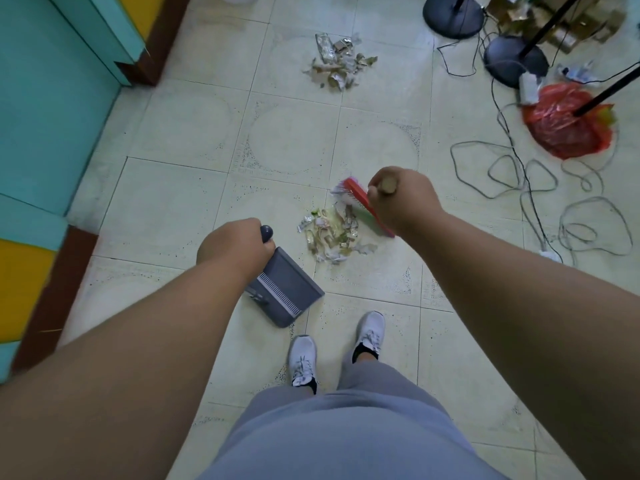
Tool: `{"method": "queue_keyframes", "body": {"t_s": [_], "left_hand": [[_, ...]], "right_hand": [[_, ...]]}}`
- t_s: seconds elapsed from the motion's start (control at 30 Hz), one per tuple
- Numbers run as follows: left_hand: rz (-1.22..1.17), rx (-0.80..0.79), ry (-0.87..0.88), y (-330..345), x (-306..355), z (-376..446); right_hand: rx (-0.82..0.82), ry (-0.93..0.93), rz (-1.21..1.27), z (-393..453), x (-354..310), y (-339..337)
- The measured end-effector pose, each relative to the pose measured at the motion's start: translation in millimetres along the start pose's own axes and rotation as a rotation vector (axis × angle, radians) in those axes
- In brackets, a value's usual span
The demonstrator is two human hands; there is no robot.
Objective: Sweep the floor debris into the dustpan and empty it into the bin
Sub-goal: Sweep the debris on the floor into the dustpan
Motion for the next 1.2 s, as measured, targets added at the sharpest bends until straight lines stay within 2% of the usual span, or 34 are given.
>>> {"method": "queue_keyframes", "body": {"t_s": [0.17,0.3,0.37,0.67,1.07,1.2], "left_hand": [[0.006,-0.004,-0.002,-0.8,0.8,5.8],[0.005,0.002,0.007,-5.2,-0.8,13.2],[0.005,0.005,0.012,-8.0,-1.1,15.8],[-0.005,-0.008,0.030,-8.3,10.1,21.7],[0.017,-0.002,0.020,-9.3,7.4,21.6],[0.009,-0.008,0.013,-6.8,7.8,19.9]], "right_hand": [[-0.096,-0.060,-0.036,-3.7,-9.7,26.7],[-0.273,-0.153,-0.189,-5.2,-27.1,41.3],[-0.308,-0.200,-0.230,-5.8,-37.2,35.2],[-0.167,-0.159,-0.052,-9.6,-49.4,-21.3],[-0.176,-0.214,-0.119,-16.6,-49.8,10.2],[-0.253,-0.244,-0.140,-19.5,-40.0,25.8]]}}
Point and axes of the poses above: each hand's wrist, its own z-axis towards the middle knuckle, its own y-axis out of the palm, x = y × z, the point moved 9 cm from there along z, towards the middle knuckle, and after that the axes turned 8 degrees about -x, right-handed, at the moved point
